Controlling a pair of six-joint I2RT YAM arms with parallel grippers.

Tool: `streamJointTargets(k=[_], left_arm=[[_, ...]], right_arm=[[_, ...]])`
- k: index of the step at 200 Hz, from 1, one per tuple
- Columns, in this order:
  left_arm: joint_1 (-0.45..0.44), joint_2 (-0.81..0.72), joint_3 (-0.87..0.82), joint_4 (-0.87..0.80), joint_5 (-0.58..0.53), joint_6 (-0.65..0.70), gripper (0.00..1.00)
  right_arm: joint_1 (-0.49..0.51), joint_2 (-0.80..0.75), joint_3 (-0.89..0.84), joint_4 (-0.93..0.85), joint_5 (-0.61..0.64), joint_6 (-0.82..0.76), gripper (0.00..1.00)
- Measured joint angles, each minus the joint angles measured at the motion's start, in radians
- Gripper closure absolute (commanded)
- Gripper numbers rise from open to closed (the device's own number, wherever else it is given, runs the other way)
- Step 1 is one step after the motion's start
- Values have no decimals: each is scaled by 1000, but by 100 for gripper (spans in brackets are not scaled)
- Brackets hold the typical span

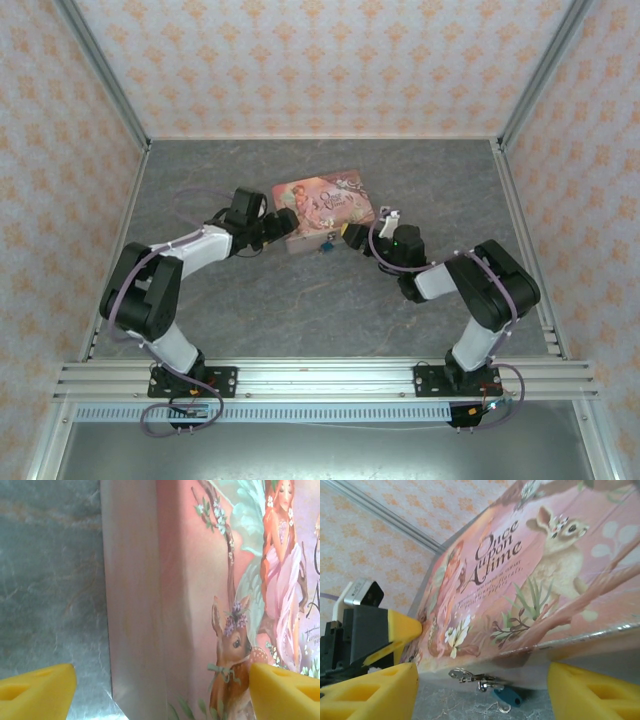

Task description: Unlock the padlock with the key

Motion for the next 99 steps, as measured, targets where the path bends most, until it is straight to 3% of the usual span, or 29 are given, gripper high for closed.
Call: streamJointTargets(k=[65, 99], left_arm=[[-20, -100, -103, 17, -21, -49, 13], [-33, -113, -109, 7, -40, -49, 13]], right_arm=[[0, 17, -73, 111, -142, -49, 34], [27, 77, -62, 136, -157, -49, 34]])
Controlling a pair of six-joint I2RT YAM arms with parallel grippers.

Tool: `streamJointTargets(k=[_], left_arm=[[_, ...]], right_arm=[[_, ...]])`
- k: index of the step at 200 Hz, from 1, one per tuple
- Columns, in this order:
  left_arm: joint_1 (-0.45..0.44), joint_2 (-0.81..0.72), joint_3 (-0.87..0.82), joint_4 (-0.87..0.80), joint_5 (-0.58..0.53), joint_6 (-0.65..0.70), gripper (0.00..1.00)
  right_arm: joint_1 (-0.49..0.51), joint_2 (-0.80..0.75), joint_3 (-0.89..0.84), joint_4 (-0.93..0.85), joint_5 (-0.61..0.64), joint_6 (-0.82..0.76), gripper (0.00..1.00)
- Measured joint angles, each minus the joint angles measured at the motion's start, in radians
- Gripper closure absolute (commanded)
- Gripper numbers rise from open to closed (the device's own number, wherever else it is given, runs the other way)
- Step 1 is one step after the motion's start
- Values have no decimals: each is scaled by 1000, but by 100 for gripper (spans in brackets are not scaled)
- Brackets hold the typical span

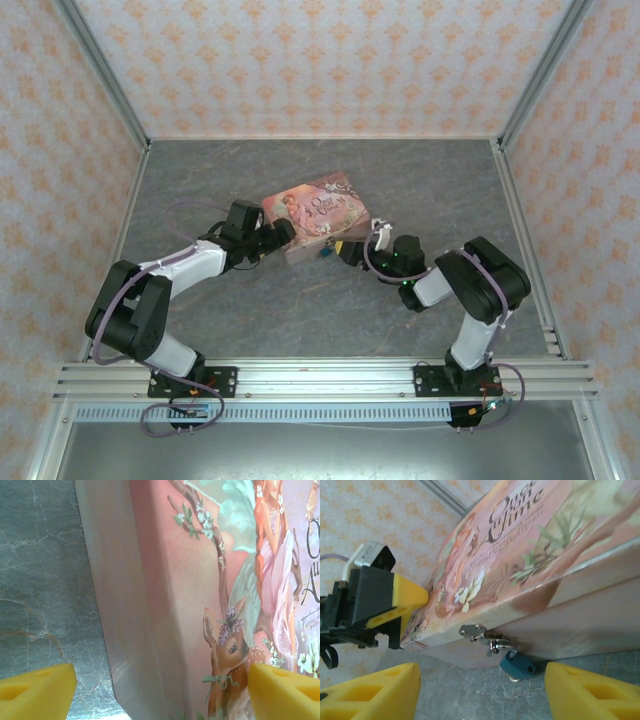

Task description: Unlock the padlock with the key

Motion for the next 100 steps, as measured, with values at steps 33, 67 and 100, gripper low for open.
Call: streamJointTargets(k=[33, 67, 100], left_arm=[[-2, -2, 0, -2, -6, 0, 13], [-2, -2, 0, -1, -6, 0, 13], [-2, -2, 0, -1, -6, 0, 13]], right_arm=[[18, 69, 39, 29, -5, 5, 34], [21, 138, 80, 66, -10, 20, 35], [39, 182, 103, 90, -16, 30, 35]])
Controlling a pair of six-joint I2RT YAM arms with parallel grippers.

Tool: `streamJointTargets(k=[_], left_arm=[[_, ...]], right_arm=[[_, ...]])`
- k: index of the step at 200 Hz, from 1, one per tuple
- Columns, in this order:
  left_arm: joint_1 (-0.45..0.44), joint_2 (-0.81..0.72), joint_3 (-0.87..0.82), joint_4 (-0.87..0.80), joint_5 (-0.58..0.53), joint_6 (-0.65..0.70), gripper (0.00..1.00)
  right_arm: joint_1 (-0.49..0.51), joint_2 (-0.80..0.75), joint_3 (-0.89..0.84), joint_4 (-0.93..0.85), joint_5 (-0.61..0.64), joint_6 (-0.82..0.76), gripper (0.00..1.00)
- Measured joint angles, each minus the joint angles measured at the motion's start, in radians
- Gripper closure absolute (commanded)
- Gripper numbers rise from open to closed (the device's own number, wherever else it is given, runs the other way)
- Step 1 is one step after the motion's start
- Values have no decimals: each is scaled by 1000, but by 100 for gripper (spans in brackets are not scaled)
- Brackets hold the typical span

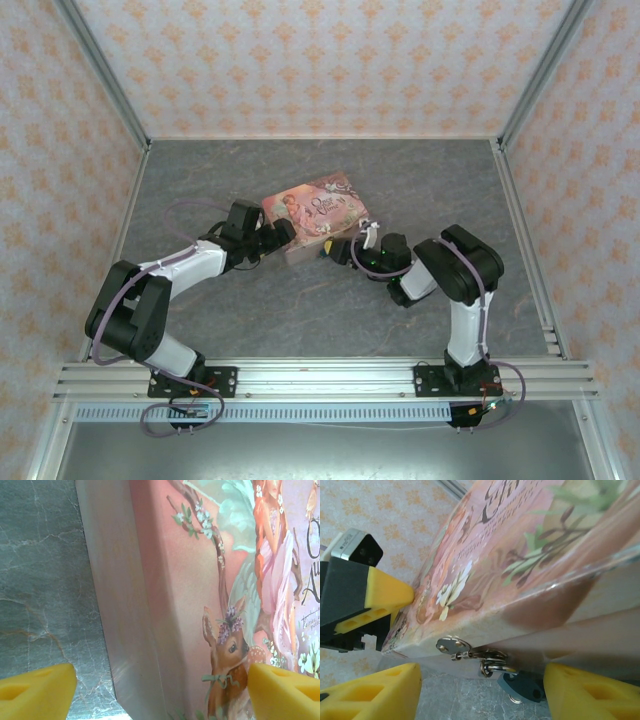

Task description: Unlock the padlock with the key

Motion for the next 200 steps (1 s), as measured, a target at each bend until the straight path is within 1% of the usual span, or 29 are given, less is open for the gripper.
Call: streamJointTargets(k=[16, 77, 118, 167, 200], left_arm=[[-2, 0, 0, 0, -1, 0, 13], [-6, 0, 1, 0, -11, -3, 13], [-6, 3, 4, -2, -11, -3, 13], [-6, 5, 14, -17, -12, -2, 13], [-6, 5, 14, -22, -13, -2, 13]], right_arm=[[9, 13, 8, 3, -10, 0, 36], [16, 24, 20, 6, -25, 0, 44], [15, 24, 17, 7, -37, -8, 56], [14, 22, 0, 7, -43, -12, 64], [14, 17, -11, 5, -43, -19, 73]])
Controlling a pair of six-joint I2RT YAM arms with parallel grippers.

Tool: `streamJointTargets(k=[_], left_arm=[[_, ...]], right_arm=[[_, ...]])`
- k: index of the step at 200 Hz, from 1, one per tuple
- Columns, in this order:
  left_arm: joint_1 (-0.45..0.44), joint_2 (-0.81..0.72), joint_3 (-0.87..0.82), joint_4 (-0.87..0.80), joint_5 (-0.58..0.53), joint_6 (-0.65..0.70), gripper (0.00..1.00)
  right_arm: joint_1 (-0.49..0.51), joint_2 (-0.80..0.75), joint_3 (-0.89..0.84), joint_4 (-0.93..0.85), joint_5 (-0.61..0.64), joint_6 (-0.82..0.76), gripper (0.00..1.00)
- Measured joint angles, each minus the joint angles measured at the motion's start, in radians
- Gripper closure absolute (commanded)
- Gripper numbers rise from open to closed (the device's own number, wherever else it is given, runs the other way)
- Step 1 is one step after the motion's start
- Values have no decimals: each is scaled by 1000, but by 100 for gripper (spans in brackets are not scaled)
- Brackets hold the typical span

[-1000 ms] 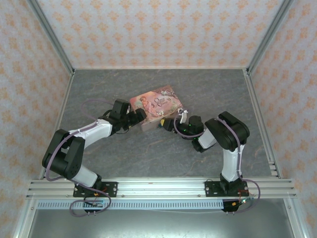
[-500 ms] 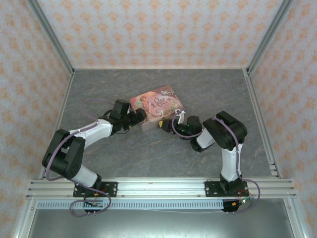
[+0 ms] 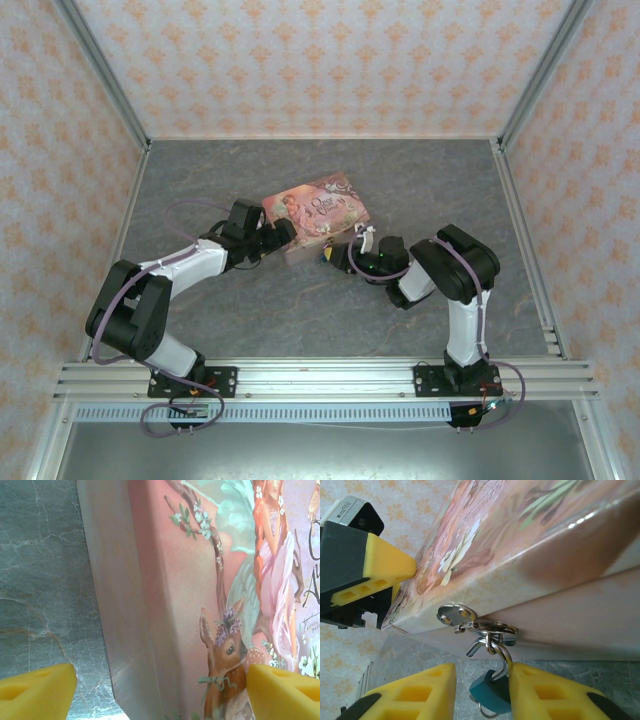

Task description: Unlock the padlock with the key

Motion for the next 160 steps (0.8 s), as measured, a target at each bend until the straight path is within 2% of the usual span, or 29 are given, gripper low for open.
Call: streamJointTargets(k=[76, 115, 160], left_arm=[[0, 0, 10, -19, -2, 0, 13], [0, 0, 10, -20, -2, 0, 13], [0, 0, 10, -19, -3, 0, 13]], right_arm=[[-2, -1, -11, -12, 32, 5, 95], [-2, -1, -11, -14, 38, 24, 100], [-2, -1, -11, -14, 56, 57, 100]])
